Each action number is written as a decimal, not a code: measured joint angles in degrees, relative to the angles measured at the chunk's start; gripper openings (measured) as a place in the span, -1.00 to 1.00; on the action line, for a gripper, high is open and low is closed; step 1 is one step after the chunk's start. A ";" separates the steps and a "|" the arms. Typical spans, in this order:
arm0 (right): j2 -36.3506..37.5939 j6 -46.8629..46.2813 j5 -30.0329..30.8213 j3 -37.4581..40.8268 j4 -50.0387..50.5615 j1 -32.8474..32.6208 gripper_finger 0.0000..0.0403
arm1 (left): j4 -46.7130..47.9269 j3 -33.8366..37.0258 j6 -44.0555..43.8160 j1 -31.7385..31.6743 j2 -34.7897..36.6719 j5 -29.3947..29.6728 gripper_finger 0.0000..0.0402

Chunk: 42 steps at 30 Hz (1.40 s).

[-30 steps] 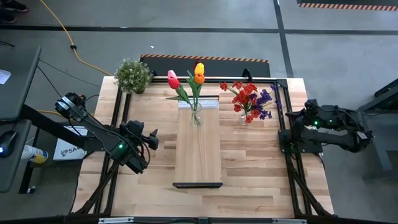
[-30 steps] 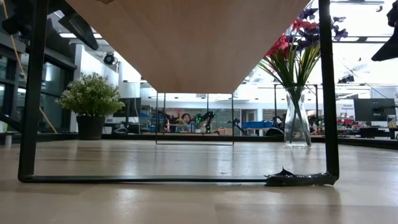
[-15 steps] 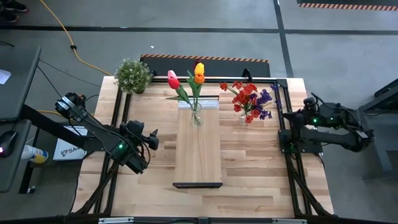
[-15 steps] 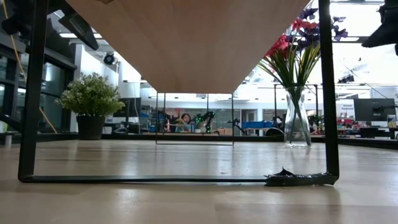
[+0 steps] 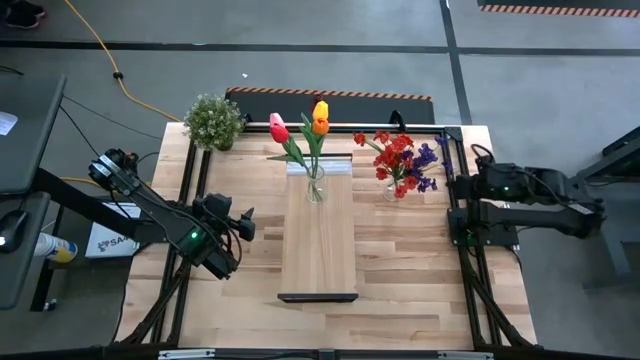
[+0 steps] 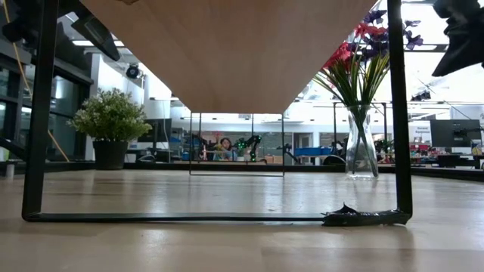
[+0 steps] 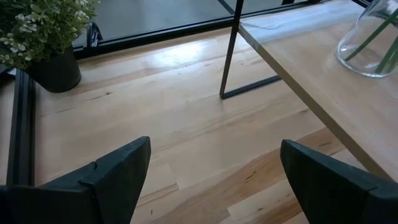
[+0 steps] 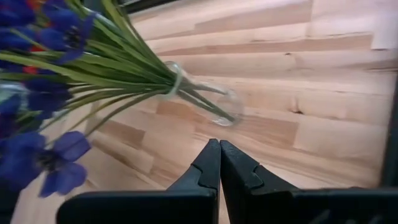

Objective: Pick and place flowers into a vace then onto a shelf
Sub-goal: Put the transparent vase with flowers on the shelf

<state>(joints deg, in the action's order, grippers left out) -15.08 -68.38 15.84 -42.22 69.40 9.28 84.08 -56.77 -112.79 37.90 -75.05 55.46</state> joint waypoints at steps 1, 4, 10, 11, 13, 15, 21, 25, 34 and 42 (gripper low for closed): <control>-0.57 -0.41 0.15 0.00 0.29 0.00 -1.00 | 0.01 0.00 0.02 -0.01 0.00 0.00 0.95; -1.47 -0.67 0.08 0.00 0.55 0.00 -1.00 | 0.01 0.00 0.28 -0.01 0.00 0.00 0.95; -1.47 -0.79 -2.71 0.00 -1.01 0.00 -1.00 | 0.04 0.00 0.42 -0.01 0.00 0.00 0.95; -1.52 -0.81 -2.91 0.00 -1.42 -0.01 -1.00 | 0.06 0.00 0.44 -0.01 0.00 0.02 0.95; -1.71 -0.46 -2.98 0.00 -3.07 0.00 -1.00 | 0.04 0.00 0.42 -0.01 0.00 0.02 0.95; -1.82 1.44 -3.77 0.00 -5.11 0.00 -1.00 | 0.05 0.00 0.42 -0.01 0.00 0.02 0.94; -1.82 2.39 -7.45 0.00 -5.81 0.00 -1.00 | -0.19 0.00 0.42 0.00 0.00 0.02 0.95; -1.82 1.23 -11.97 0.00 -6.45 0.00 -1.00 | -0.51 0.00 0.42 -0.01 0.00 -0.46 0.94; -1.82 -0.23 -22.25 0.00 -8.22 -0.01 -1.00 | -1.17 0.00 0.42 0.01 0.00 -0.74 0.94; -1.82 -2.73 -29.74 -0.04 -14.43 -0.01 -1.00 | -1.58 0.00 0.42 0.01 0.00 -0.83 0.94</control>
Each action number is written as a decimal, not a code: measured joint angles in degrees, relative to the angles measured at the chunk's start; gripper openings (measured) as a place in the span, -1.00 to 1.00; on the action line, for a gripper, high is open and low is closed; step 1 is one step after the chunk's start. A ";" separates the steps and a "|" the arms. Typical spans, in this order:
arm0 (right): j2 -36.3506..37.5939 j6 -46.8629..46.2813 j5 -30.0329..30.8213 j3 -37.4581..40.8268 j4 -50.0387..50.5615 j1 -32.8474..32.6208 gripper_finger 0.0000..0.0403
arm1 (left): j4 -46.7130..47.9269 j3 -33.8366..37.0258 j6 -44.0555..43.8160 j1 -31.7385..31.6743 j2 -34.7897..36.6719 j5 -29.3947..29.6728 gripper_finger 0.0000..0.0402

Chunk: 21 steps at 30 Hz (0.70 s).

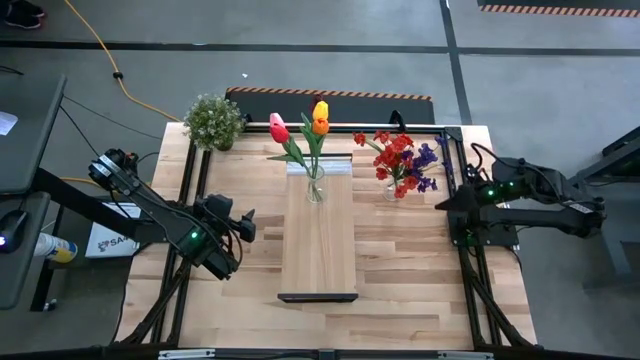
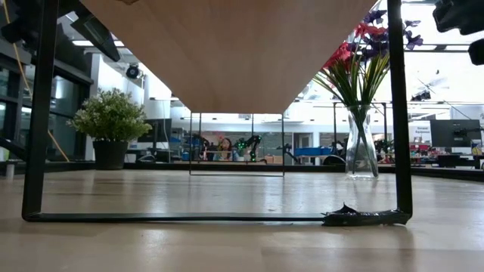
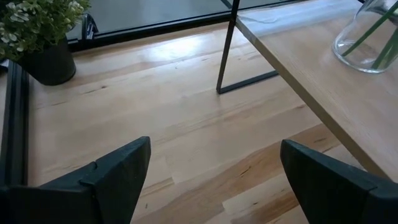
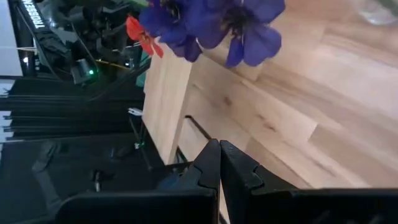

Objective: Pick and place flowers into a vace then onto a shelf
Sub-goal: Put the transparent vase with flowers on the shelf

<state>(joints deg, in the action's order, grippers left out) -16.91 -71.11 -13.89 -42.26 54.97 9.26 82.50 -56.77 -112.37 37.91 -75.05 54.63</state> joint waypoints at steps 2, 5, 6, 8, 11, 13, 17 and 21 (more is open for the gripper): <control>0.00 -0.74 -0.83 0.00 0.03 -0.01 -1.00 | -0.05 0.00 0.40 -0.02 0.00 0.00 0.95; 0.00 -2.59 -2.09 0.00 0.01 -0.01 -1.00 | -0.46 0.00 1.17 0.00 0.00 0.00 0.95; 0.00 -3.32 -2.76 0.00 0.01 -0.03 -1.00 | -0.45 0.00 1.17 0.00 0.00 -0.01 0.95; 0.00 -4.19 -3.87 0.00 -0.23 -0.05 -1.00 | -0.50 0.00 1.20 -0.01 0.00 -0.02 0.95; 0.00 -5.88 -6.30 0.00 -2.61 -0.05 -1.00 | -0.55 0.00 1.28 0.00 0.00 -0.02 0.94; 0.00 -6.67 -7.86 0.00 -5.38 -0.05 -1.00 | -0.57 0.00 1.28 -0.02 0.00 -0.02 0.95; 0.00 -7.54 -9.37 0.00 -11.57 -0.05 -1.00 | -0.57 0.00 1.30 -0.01 0.00 -0.02 0.95; 0.00 -7.50 -9.67 0.00 -18.79 -0.05 -1.00 | -0.59 0.00 1.30 -0.02 0.00 -0.02 0.95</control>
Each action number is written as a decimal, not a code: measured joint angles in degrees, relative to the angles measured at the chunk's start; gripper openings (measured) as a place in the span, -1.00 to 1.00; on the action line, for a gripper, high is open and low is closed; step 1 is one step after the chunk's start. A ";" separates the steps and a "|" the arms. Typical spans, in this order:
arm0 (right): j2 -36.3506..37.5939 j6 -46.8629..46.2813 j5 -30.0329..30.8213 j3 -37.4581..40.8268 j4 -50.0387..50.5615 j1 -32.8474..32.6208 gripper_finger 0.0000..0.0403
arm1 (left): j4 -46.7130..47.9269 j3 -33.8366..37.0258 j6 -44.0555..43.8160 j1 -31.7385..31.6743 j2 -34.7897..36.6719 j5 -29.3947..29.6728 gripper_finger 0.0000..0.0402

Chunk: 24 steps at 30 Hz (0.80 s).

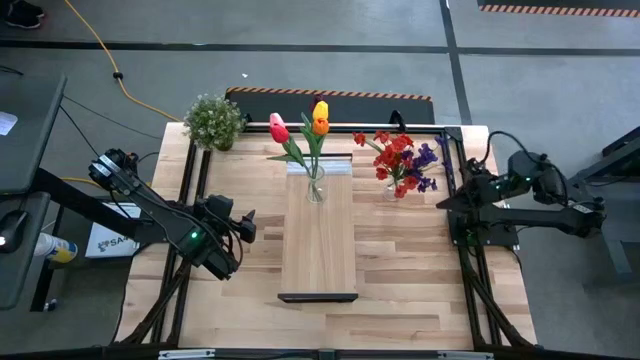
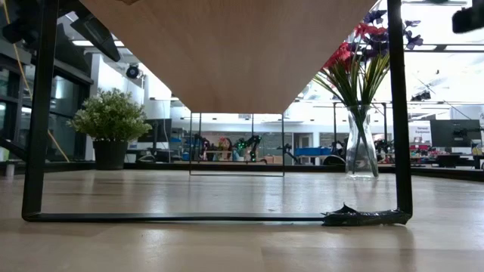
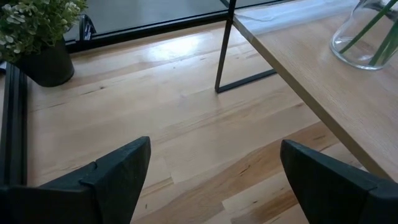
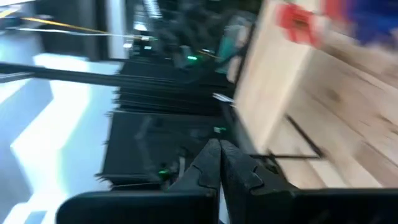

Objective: Pick and place flowers into a vace then onto a shelf
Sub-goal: Put the transparent vase with flowers on the shelf

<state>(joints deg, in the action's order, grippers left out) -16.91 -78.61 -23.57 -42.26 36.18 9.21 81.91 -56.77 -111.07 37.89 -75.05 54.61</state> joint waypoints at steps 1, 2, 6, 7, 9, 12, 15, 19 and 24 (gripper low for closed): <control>0.00 0.07 0.01 0.00 -1.97 -0.02 -1.00 | -0.02 0.00 0.00 0.00 0.00 0.00 0.95; 0.00 0.29 0.03 0.00 -3.77 -0.22 -1.00 | -0.09 0.00 0.00 0.02 0.00 0.00 0.95; -0.21 1.28 1.65 0.00 -9.26 -2.32 -1.00 | -0.80 0.00 0.79 0.00 0.00 0.00 0.95; -0.46 1.53 2.21 0.00 -10.42 -3.07 -1.00 | -1.20 0.00 1.32 0.01 0.00 0.00 0.94; -1.39 2.23 3.54 0.00 -12.56 -4.90 -1.00 | -1.44 -0.02 1.56 0.02 -0.01 -0.12 0.95; -4.05 4.01 4.24 0.00 -16.78 -8.22 -1.00 | -1.49 -0.02 1.54 0.00 0.00 -1.45 0.95; -7.36 5.93 5.04 0.00 -20.88 -12.23 -1.00 | -1.49 -0.02 1.53 0.02 -0.02 -2.04 0.94; -11.00 7.12 5.38 0.00 -23.61 -18.76 -1.00 | -1.44 -0.02 1.63 0.02 -0.02 -2.55 0.95; -13.35 8.11 10.37 0.00 -24.43 -29.39 -1.00 | -1.36 -0.02 2.82 0.00 -0.02 -2.60 0.95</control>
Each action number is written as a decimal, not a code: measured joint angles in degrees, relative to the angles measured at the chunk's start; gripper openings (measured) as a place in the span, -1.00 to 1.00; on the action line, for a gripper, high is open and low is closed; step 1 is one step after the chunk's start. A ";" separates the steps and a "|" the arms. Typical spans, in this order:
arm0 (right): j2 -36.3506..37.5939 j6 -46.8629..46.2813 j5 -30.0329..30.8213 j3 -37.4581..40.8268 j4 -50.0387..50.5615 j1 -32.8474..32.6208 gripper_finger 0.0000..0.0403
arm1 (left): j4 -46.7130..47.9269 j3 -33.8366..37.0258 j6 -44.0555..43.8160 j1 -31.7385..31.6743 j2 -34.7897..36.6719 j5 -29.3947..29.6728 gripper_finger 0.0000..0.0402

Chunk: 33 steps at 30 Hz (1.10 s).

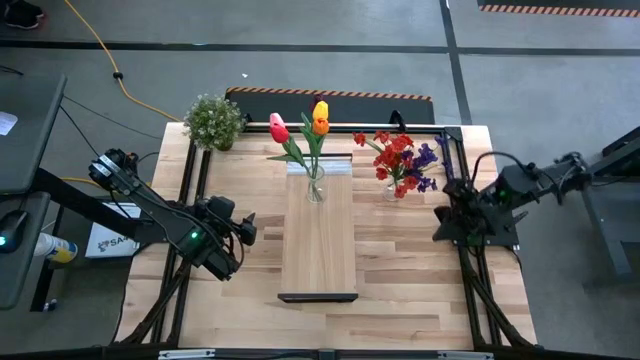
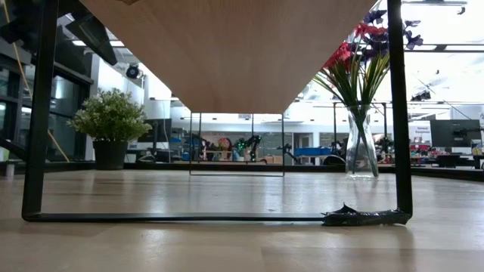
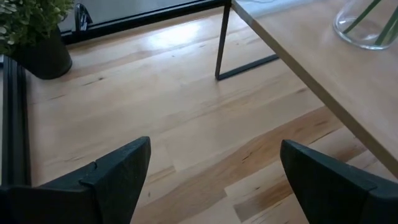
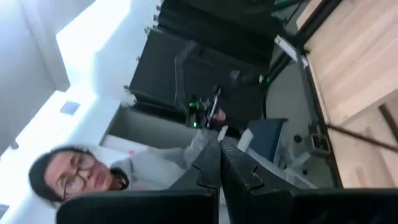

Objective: Pick and place flowers into a vace then onto a shelf
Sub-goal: Put the transparent vase with flowers on the shelf

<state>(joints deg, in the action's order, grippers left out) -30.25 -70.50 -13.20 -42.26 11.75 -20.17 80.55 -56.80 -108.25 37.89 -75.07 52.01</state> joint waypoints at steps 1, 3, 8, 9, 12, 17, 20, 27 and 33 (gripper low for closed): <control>-0.27 0.03 1.73 0.00 -0.01 -2.47 -1.00 | -0.02 0.00 0.06 0.00 0.00 0.00 0.94; -0.74 0.16 6.15 0.00 -0.02 -7.54 -1.00 | -0.01 0.00 0.55 0.02 0.01 -0.16 0.95; -2.36 1.56 20.65 0.00 -0.03 -21.31 -1.00 | -0.07 0.00 2.40 0.02 0.02 -0.70 0.95; -2.92 1.57 24.07 0.00 0.01 -24.08 -1.00 | -0.07 0.00 2.74 0.00 0.02 -0.70 0.95; -5.18 1.22 34.09 0.00 0.55 -32.07 -1.00 | -0.04 0.00 3.06 0.02 0.02 -0.70 0.95; -9.80 -2.46 48.12 0.00 3.03 -41.82 -1.00 | -0.04 0.00 3.70 0.02 0.00 -0.71 0.95; -12.29 -2.99 51.85 0.00 2.82 -44.19 -1.00 | -0.05 0.00 4.15 0.01 0.01 -0.72 0.94; -16.19 -6.72 49.65 0.00 7.92 -43.07 -1.00 | -1.70 -0.03 4.31 0.02 0.01 -0.78 0.95; -19.36 -11.98 43.43 0.00 14.93 -40.06 -1.00 | -2.84 -0.04 4.31 0.01 0.01 -0.79 0.95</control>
<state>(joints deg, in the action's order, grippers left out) -49.62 -82.48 30.24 -42.26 26.68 -60.24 77.72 -56.84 -103.94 37.90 -75.06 51.22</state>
